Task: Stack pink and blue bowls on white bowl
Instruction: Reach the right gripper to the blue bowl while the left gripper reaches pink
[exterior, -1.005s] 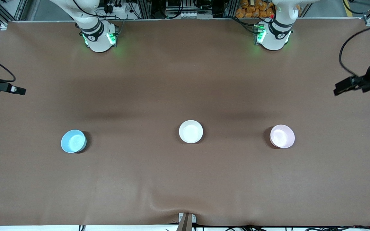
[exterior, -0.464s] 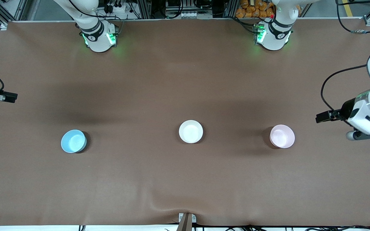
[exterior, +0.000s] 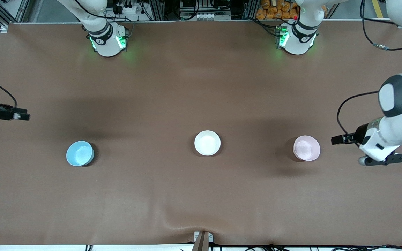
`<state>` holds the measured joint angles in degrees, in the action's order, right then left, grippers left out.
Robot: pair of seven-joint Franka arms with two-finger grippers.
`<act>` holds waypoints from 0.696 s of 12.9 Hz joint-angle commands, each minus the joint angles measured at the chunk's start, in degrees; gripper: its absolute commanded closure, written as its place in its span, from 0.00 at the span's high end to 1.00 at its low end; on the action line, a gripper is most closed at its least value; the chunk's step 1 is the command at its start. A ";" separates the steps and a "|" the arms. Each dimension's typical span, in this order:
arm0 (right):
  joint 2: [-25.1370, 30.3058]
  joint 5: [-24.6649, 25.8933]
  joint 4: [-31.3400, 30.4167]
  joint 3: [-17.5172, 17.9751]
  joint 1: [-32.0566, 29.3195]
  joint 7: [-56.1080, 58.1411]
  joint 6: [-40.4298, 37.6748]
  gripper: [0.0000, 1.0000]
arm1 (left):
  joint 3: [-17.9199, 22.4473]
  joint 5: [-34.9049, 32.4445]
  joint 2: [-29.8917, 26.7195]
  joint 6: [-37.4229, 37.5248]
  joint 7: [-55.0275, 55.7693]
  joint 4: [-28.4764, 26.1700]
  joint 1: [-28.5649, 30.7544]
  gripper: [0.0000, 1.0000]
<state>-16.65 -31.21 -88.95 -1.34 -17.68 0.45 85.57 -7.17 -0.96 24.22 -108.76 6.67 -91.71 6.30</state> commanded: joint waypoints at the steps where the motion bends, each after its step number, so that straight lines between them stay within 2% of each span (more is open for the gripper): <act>1: -1.98 12.97 0.45 -0.16 7.38 -0.89 5.55 1.00 | -0.21 -0.18 4.32 -4.42 0.19 0.30 0.11 1.00; 2: -3.29 16.32 0.10 -0.16 8.18 -0.98 7.31 1.00 | -0.21 -0.27 5.99 -6.01 0.19 0.04 0.02 1.00; 4: -5.49 19.77 -1.74 -0.16 8.28 -0.98 11.43 1.00 | -0.21 -0.27 6.28 -9.00 0.19 -3.20 0.02 0.98; 6: -5.76 22.67 -7.08 -0.16 8.54 -0.98 18.02 1.00 | -0.21 -0.27 5.84 -10.94 0.19 -7.06 0.11 0.88; 9: -5.94 23.82 -13.60 -0.24 8.72 -0.98 28.04 1.00 | -0.21 -0.27 5.57 -14.71 0.19 -11.29 0.55 0.82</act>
<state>-23.87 -9.11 -98.27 -1.78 -8.95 -0.64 108.67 -7.18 -0.96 31.80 -120.43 6.67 -98.87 6.34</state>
